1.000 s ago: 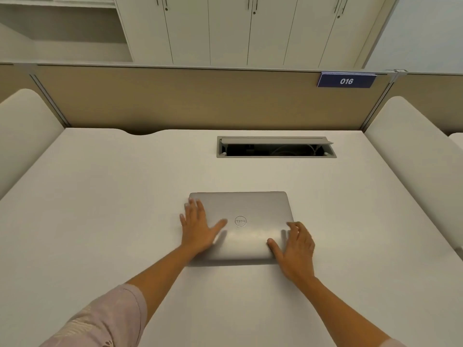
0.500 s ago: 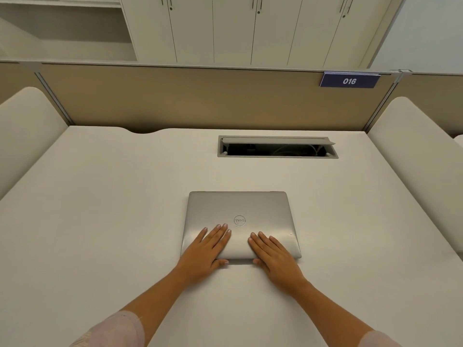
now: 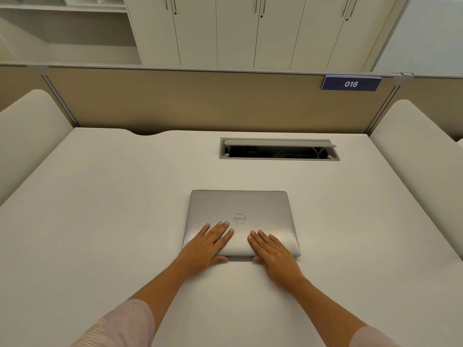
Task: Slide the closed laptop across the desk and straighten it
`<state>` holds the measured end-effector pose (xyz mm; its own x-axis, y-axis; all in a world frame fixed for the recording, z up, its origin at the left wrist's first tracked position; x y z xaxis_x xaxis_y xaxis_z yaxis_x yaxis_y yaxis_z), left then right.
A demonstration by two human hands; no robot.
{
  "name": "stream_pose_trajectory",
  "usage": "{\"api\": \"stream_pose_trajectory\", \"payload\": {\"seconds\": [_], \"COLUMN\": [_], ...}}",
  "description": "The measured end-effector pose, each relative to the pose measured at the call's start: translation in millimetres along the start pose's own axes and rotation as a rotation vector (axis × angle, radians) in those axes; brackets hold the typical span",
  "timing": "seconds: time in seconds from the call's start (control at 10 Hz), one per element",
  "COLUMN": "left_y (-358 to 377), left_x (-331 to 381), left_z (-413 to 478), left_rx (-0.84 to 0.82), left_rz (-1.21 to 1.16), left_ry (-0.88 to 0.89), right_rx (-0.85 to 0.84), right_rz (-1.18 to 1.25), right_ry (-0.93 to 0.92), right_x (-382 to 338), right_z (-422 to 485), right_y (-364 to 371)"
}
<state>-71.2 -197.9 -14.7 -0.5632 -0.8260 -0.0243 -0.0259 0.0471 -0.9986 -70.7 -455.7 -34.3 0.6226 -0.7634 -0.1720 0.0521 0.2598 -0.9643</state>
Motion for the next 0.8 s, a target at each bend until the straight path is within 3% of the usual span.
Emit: {"api": "stream_pose_trajectory", "payload": {"seconds": [0.4, 0.6, 0.8], "left_y": [6, 25, 33], "left_x": [25, 57, 84], "left_z": [-9, -41, -68], "left_rx": [0.055, 0.114, 0.085], "left_rz": [-0.009, -0.193, -0.321], "left_ry": [-0.131, -0.149, -0.154], "right_rx": [-0.016, -0.01, -0.104], "right_rz": [0.031, 0.108, 0.166], "right_ry": [0.045, 0.096, -0.028], "right_x": [-5, -17, -32], "right_z": [-4, -34, -65], "right_y": [-2, -4, 1]}}
Point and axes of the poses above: each hand's wrist, its own z-axis towards the middle knuckle, its own y-axis out of the palm, x = y × z, the point moved 1 cm from there along z, towards the middle knuckle
